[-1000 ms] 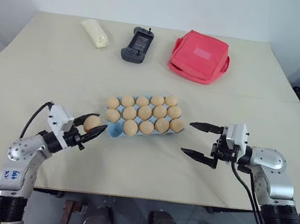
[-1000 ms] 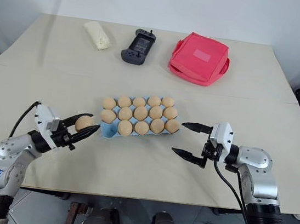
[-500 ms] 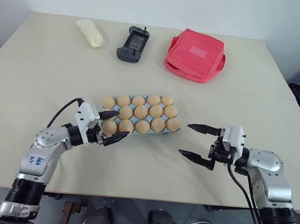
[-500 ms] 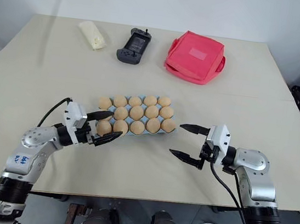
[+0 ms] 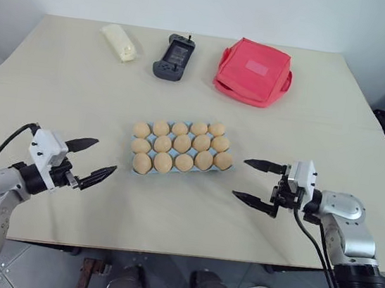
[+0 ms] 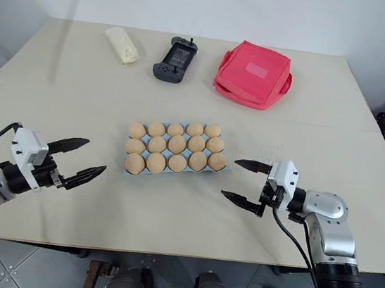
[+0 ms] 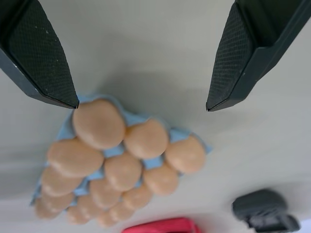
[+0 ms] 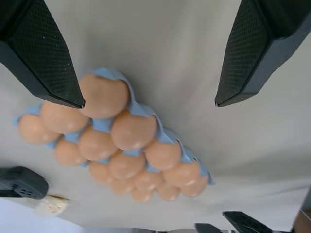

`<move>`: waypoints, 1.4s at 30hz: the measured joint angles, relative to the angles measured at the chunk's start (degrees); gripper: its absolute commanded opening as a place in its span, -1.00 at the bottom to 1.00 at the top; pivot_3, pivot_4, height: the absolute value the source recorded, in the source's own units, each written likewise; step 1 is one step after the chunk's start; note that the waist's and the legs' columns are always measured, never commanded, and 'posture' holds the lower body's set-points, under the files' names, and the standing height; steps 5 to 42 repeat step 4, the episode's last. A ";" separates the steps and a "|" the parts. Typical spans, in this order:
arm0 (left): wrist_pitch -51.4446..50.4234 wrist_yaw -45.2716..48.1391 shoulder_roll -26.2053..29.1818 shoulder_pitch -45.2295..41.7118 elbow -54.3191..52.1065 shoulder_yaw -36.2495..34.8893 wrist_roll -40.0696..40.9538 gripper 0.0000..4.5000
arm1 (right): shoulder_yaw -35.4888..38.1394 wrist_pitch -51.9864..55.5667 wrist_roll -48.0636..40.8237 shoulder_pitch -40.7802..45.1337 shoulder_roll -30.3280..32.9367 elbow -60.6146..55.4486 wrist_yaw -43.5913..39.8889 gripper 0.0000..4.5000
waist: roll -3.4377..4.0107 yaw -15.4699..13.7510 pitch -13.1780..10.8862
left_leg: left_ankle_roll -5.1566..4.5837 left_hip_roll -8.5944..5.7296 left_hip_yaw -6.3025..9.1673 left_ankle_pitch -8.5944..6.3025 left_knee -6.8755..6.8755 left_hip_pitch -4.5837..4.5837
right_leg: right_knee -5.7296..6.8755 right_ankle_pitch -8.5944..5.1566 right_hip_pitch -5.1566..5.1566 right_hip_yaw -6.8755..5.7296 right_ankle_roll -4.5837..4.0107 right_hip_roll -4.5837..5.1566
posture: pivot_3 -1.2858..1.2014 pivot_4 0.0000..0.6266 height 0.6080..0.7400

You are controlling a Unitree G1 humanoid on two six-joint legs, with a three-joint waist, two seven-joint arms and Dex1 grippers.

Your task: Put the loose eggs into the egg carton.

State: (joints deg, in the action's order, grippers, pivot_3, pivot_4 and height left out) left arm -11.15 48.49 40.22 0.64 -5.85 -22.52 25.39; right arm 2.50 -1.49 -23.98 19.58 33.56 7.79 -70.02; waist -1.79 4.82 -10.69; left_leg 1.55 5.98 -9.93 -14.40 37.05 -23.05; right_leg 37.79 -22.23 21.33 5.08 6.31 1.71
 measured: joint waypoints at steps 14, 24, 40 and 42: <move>1.79 -1.67 -0.01 2.04 0.42 -1.30 -1.51 0.98 | 0.54 -0.98 0.80 0.91 0.20 2.79 0.74 1.00 | 0.00 0.10 0.00 | 0.02 0.04 -0.02 -0.02 -0.01 0.00 | -0.01 -0.01 0.02 0.00 -0.02 -0.01 | 0.03 -0.52 1.00; 1.79 -1.67 -0.01 2.04 0.42 -1.30 -1.51 0.98 | 0.54 -0.98 0.80 0.91 0.20 2.79 0.74 1.00 | 0.00 0.10 0.00 | 0.02 0.04 -0.02 -0.02 -0.01 0.00 | -0.01 -0.01 0.02 0.00 -0.02 -0.01 | 0.03 -0.52 1.00; 1.79 -1.67 -0.01 2.04 0.42 -1.30 -1.51 0.98 | 0.54 -0.98 0.80 0.91 0.20 2.79 0.74 1.00 | 0.00 0.10 0.00 | 0.02 0.04 -0.02 -0.02 -0.01 0.00 | -0.01 -0.01 0.02 0.00 -0.02 -0.01 | 0.03 -0.52 1.00; 1.79 -1.67 -0.01 2.04 0.42 -1.30 -1.51 0.98 | 0.54 -0.98 0.80 0.91 0.20 2.79 0.74 1.00 | 0.00 0.10 0.00 | 0.02 0.04 -0.02 -0.02 -0.01 0.00 | -0.01 -0.01 0.02 0.00 -0.02 -0.01 | 0.03 -0.52 1.00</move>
